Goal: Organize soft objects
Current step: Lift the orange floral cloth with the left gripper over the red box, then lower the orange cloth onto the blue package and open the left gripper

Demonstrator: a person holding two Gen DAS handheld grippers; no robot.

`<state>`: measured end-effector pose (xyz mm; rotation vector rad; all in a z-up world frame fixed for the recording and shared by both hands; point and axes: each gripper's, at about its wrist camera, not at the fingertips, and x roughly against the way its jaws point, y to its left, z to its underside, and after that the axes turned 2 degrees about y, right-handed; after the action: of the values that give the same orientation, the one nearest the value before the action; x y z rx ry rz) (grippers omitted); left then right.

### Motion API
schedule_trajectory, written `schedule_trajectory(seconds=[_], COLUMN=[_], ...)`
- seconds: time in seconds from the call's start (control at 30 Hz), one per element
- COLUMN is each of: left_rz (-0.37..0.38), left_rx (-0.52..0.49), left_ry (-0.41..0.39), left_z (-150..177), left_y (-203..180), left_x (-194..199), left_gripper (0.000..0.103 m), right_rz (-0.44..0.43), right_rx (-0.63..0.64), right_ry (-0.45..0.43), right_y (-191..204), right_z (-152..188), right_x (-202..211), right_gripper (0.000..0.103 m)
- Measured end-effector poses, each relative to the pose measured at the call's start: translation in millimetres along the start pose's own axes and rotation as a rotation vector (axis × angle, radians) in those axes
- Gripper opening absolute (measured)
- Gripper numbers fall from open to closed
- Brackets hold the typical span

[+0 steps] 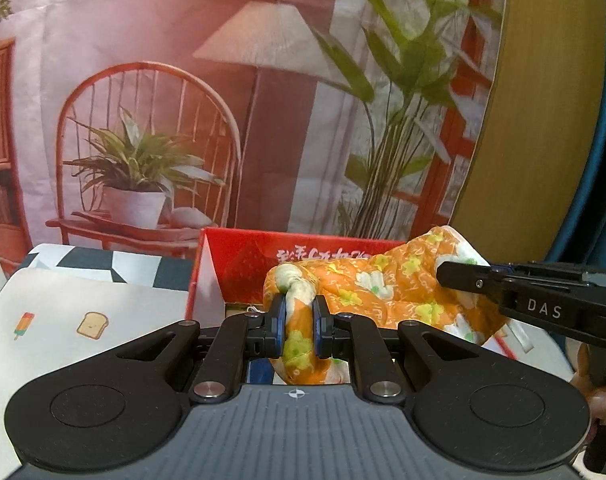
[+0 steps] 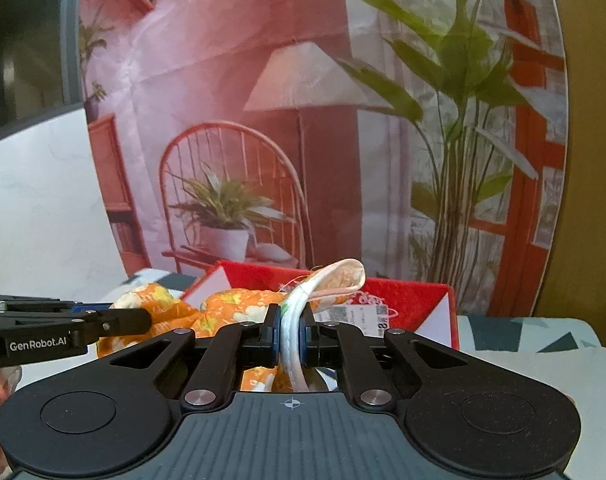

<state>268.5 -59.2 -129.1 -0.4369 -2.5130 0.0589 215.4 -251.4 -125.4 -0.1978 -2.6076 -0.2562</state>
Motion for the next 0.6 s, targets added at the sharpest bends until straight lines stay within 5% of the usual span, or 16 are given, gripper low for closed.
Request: schedule_trajectory(seconds=[0.6], left_rz=[-0.015], left_rx=[-0.034], left_ry=[0.23], left_z=[5.8], left_y=[1.3], left_x=[-88.9], left_gripper=[0.014], right_rz=[0.002], right_rx=[-0.05], right_ry=[0.227], right_y=[-32.0], right_z=[37.8], right_x=[-89.4], right_gripper=[0.008])
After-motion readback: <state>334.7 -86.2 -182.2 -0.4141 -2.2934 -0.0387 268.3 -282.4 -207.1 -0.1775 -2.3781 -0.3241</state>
